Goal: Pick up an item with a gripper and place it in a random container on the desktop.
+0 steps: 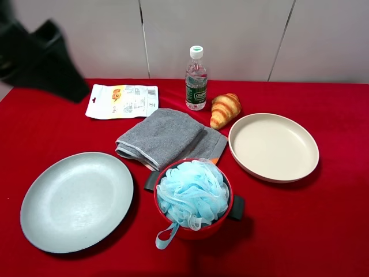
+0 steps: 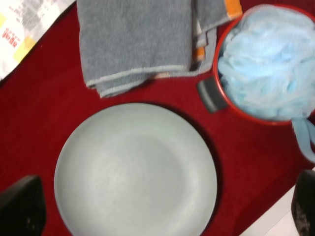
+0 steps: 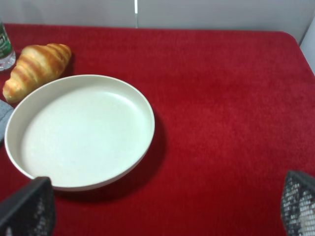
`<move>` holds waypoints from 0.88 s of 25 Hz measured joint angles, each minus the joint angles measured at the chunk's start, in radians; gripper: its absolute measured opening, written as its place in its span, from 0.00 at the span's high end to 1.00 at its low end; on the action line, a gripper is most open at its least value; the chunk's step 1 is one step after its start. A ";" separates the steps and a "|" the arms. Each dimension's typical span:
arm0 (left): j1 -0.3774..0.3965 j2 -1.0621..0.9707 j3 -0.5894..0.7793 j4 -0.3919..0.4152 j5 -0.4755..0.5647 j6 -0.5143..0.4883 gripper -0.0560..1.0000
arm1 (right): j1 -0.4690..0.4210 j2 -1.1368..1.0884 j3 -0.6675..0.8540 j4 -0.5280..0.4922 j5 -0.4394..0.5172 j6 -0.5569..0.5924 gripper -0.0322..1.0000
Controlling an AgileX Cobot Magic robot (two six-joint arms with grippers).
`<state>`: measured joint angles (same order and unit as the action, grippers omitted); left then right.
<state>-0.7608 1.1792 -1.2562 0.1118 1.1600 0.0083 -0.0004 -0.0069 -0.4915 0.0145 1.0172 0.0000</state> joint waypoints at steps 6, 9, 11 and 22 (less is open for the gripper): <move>0.000 -0.156 0.100 0.011 0.001 0.000 0.02 | 0.000 0.000 0.000 0.000 0.000 0.000 0.30; 0.000 -0.257 0.165 0.011 0.001 -0.008 0.03 | 0.000 0.000 0.000 0.000 0.000 0.000 0.30; 0.000 -0.344 0.218 0.012 0.002 -0.028 0.03 | 0.000 0.000 0.000 0.000 0.000 0.000 0.30; 0.001 -0.701 0.409 0.081 0.002 -0.045 0.04 | 0.000 0.000 0.000 0.000 0.001 0.000 0.30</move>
<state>-0.7600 0.4778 -0.8469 0.1925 1.1622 -0.0371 -0.0004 -0.0069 -0.4915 0.0145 1.0181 0.0000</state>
